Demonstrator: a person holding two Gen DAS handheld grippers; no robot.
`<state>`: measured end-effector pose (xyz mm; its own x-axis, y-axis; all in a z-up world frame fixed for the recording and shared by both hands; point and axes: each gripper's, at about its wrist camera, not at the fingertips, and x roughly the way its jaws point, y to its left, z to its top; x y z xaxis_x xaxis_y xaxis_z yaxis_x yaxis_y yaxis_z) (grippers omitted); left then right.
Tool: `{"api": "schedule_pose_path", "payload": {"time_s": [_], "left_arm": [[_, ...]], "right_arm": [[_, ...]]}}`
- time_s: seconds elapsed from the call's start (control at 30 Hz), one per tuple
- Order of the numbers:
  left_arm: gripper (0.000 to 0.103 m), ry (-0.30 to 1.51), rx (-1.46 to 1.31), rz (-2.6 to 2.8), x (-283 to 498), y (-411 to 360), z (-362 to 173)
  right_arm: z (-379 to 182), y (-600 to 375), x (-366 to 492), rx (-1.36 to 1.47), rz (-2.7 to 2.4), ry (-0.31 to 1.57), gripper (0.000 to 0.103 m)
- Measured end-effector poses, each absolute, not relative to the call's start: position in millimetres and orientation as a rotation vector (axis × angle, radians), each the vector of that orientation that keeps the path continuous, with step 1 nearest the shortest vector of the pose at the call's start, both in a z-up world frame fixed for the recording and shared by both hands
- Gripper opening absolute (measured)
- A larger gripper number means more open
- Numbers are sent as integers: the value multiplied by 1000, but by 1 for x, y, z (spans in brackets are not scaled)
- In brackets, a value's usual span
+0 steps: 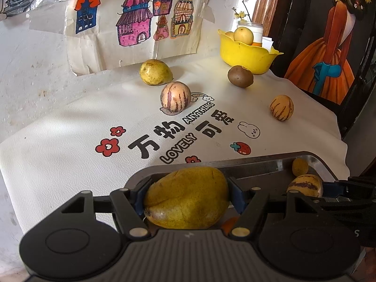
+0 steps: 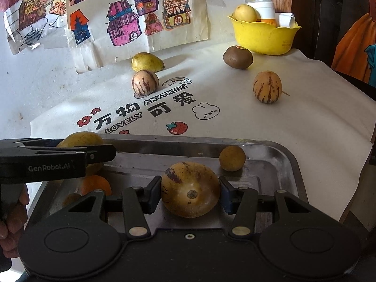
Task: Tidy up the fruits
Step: 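Lower the pear into the tray and open the left tool while the right tool releases its fruit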
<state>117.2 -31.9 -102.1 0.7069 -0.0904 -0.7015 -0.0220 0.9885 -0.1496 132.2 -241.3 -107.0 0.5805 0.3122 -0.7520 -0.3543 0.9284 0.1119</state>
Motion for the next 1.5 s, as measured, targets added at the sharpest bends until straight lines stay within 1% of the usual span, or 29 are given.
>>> {"api": "schedule_pose_path", "payload": {"time_s": [0.47,0.73,0.87,0.97,1.1,1.23,1.27,1.33,1.43,1.5], "left_arm": [[73,789,-149,-38,117,-32,-102],[74,784,-160,-39,116,-31,-100],[82,762,-157,-32,114,-30,-95],[83,742,-160,-35,113,-29,-90],[85,726,-161,-37,112,-29,-86],[90,716,-175,-31,112,-27,-83],[91,711,-182,-33,111,-26,-83],[93,701,-198,-33,111,-24,-80],[98,688,-218,-30,110,-21,-76],[99,683,-228,-28,110,-19,-74]], "right_arm": [[-105,-243,131,-41,377,863,55],[-104,-244,130,-32,371,855,63],[-102,-243,129,-29,374,848,65],[-99,-243,129,-26,375,841,66],[-95,-243,128,-24,374,827,70],[-91,-242,127,-29,372,813,72],[-90,-242,126,-32,370,810,73],[-88,-242,124,-37,367,799,79],[-83,-241,120,-44,367,779,87],[-79,-241,119,-48,369,765,91]]}}
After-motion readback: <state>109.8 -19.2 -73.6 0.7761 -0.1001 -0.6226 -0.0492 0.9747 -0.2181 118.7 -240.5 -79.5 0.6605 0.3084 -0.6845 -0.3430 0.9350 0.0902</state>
